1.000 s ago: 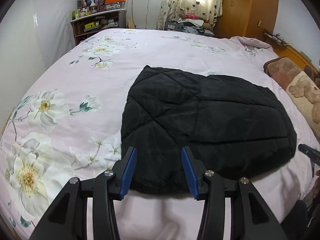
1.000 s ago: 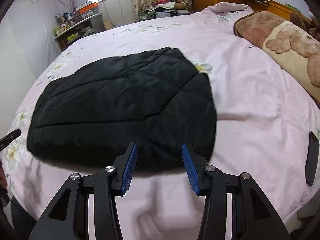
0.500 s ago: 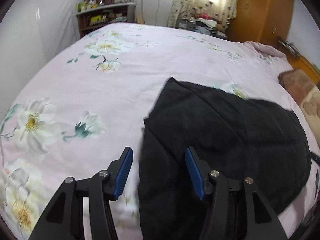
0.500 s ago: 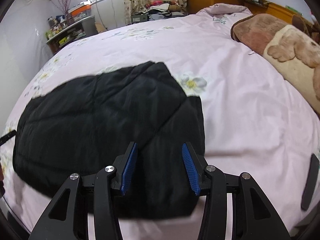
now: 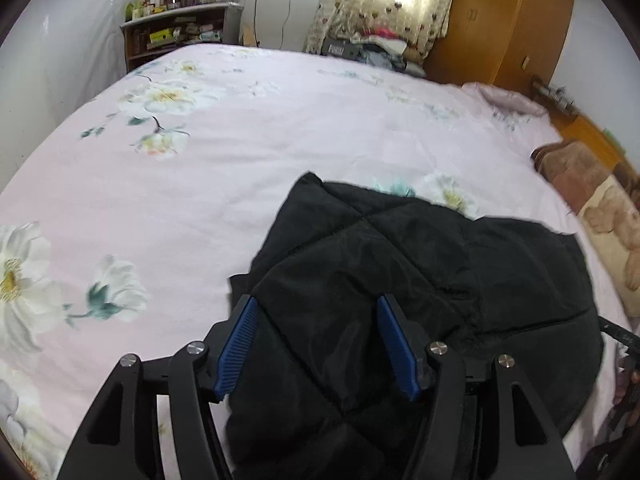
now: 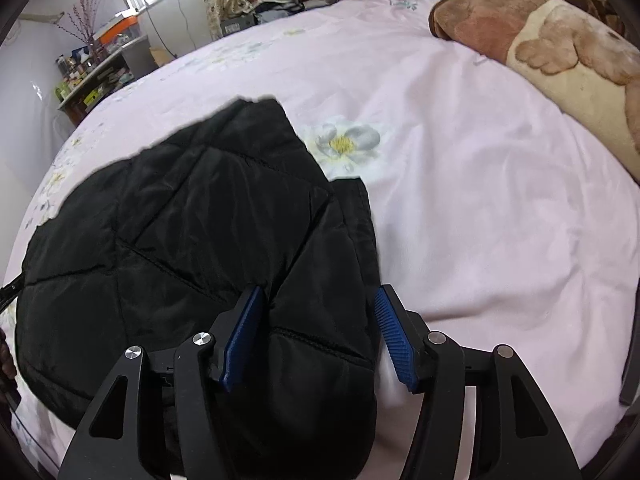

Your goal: Fold large clothes

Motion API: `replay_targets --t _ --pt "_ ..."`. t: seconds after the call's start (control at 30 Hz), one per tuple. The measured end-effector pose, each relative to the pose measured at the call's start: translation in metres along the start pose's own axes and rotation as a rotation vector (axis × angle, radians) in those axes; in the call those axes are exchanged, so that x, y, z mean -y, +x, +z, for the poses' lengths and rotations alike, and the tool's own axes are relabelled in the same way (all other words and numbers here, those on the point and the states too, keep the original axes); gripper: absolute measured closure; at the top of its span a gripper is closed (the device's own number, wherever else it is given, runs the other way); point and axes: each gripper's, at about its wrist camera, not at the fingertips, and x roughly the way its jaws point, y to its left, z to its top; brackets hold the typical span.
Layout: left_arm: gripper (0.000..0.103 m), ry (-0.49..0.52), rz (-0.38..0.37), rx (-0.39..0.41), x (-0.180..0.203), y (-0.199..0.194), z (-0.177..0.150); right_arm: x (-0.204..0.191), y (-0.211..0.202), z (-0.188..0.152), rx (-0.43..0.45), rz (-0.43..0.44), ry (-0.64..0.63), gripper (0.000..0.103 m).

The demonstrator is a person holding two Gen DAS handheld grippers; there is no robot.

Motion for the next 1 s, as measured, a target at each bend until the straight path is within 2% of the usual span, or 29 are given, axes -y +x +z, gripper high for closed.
replay_targets --t 0.07,0.17,0.27,0.3,0.37,0.47,0.67,0.87,1.0 --pt "0.039 -0.028 -0.007 0.029 -0.012 -0.016 -0.005 0.001 -0.011 -0.002 0.013 0.038 0.002 0.044" --pt "0.038 -0.068 0.002 0.017 -0.031 -0.024 -0.019 0.006 -0.015 -0.011 0.002 0.086 0.018 0.043" --pt "0.038 -0.075 0.002 -0.049 -0.041 -0.007 -0.036 0.015 -0.005 -0.023 -0.029 0.116 0.033 0.043" --pt "0.038 -0.091 -0.023 -0.067 -0.043 0.001 -0.039 0.019 -0.001 -0.025 -0.038 0.131 0.053 0.041" --pt "0.035 -0.126 -0.058 -0.084 -0.047 0.014 -0.043 0.024 0.005 -0.025 -0.048 0.139 0.078 0.033" --pt "0.030 -0.179 -0.091 -0.096 -0.051 0.030 -0.044 0.027 0.016 -0.022 -0.073 0.154 0.084 0.032" --pt "0.028 -0.167 -0.110 -0.103 -0.048 0.039 -0.041 0.027 0.026 -0.011 -0.080 0.175 0.073 0.032" --pt "0.027 -0.220 -0.174 -0.116 -0.058 0.041 -0.053 0.043 0.034 -0.018 -0.132 0.289 0.147 0.032" --pt "0.027 -0.212 -0.189 -0.122 -0.057 0.048 -0.054 0.047 0.042 -0.020 -0.151 0.334 0.152 0.032"
